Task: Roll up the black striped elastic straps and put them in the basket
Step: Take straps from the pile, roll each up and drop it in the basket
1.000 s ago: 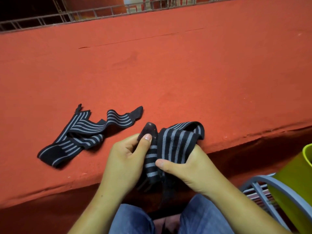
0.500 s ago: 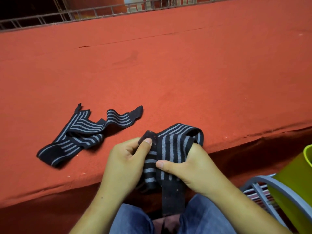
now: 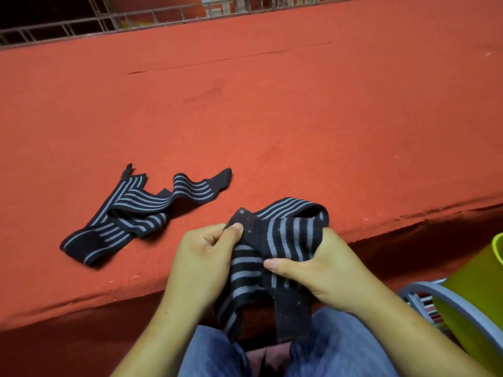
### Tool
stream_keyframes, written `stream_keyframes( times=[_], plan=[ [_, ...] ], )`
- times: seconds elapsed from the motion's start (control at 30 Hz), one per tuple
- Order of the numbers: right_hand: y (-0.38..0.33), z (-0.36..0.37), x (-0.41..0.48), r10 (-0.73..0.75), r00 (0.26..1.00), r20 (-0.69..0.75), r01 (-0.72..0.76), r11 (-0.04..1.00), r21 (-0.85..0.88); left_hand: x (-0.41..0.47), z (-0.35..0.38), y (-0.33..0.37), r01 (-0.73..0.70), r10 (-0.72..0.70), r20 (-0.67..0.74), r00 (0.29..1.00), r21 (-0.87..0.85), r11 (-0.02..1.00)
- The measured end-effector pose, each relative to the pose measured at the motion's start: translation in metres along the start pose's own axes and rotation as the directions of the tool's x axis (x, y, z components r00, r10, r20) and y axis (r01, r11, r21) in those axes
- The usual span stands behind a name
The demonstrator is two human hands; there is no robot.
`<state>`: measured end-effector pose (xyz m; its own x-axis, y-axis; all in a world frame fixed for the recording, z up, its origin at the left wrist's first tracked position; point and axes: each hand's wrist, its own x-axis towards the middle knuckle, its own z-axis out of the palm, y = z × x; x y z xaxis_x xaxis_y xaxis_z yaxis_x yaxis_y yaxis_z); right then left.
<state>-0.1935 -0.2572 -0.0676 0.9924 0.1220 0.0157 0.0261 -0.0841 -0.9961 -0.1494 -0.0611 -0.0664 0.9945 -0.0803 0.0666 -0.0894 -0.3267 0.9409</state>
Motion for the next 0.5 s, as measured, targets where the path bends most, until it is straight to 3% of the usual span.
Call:
stream_keyframes(
  times=[0.1, 0.2, 0.33, 0.5],
  plan=[
    [0.004, -0.006, -0.005, 0.005, 1.0, 0.018, -0.004, 0.999, -0.046, 0.013, -0.016, -0.001, 0.058, -0.074, -0.197, 0.978, -0.088, 0.994],
    [0.016, -0.014, -0.011, 0.0, 0.997, -0.079, 0.001, 1.0, 0.011, 0.024, -0.04, -0.002, 0.031, -0.075, -0.279, 0.957, -0.158, 0.987],
    [0.027, -0.021, -0.015, 0.023, 0.98, -0.196, 0.004, 0.991, 0.135, 0.023, -0.053, 0.0, -0.031, -0.042, -0.303, 0.952, -0.233, 0.972],
    [0.03, -0.033, -0.019, 0.126, 0.986, -0.109, -0.104, 0.978, 0.183, 0.017, -0.058, 0.003, -0.039, -0.082, -0.276, 0.958, -0.403, 0.914]
  ],
)
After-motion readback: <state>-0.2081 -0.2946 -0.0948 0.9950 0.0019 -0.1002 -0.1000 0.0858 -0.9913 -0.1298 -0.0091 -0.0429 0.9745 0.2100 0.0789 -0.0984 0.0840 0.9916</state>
